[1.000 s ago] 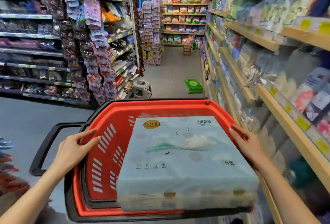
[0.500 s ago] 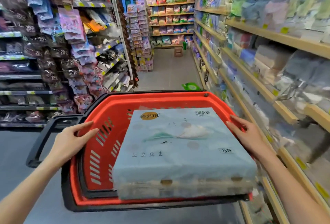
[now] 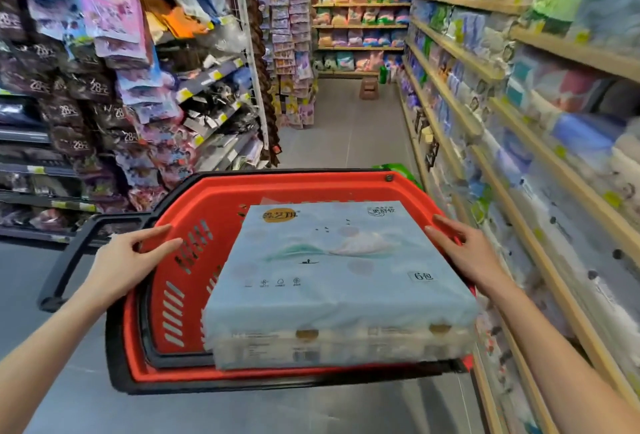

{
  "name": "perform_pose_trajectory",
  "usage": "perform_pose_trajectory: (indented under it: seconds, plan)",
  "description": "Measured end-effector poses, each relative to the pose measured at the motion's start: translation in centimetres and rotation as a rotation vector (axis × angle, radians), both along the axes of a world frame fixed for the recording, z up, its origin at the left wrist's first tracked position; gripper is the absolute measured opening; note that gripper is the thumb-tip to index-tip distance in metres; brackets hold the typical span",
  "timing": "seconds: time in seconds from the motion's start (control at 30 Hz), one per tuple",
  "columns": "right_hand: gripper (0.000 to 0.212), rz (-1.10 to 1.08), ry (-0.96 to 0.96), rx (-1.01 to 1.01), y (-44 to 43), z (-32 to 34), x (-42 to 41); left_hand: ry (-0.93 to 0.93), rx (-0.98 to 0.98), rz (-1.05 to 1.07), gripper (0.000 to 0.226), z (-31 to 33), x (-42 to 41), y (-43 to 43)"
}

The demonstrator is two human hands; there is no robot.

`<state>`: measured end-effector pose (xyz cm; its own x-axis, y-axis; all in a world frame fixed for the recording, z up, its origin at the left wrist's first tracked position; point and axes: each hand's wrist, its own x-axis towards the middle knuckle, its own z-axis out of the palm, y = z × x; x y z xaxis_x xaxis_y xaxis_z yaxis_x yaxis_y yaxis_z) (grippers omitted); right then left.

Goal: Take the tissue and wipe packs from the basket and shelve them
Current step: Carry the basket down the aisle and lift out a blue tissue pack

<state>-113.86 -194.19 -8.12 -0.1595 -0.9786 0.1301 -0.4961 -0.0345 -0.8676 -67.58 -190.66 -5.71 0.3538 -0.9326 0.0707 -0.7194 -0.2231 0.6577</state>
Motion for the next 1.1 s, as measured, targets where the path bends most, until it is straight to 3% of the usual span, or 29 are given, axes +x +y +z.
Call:
perform_pose_trajectory:
  seconds: [0.27, 0.57, 0.87, 1.1]
  plan:
    - [0.046, -0.045, 0.015, -0.021, -15.3, -0.8, 5.9, -0.053, -0.040, -0.039, 0.045, -1.0, 6.7, -17.8]
    - [0.048, -0.249, -0.055, 0.008, -27.7, -3.4, 10.6, -0.100, -0.035, -0.273, 0.045, 0.7, 10.6, -40.4]
    - [0.047, -0.407, -0.130, 0.049, -40.3, -6.5, 7.0, -0.057, 0.014, -0.462, 0.039, -1.2, 4.3, -59.8]
    - [0.048, -0.468, -0.102, 0.086, -52.6, -7.9, 1.5, -0.083, 0.077, -0.464, 0.043, -3.3, -2.5, -75.0]
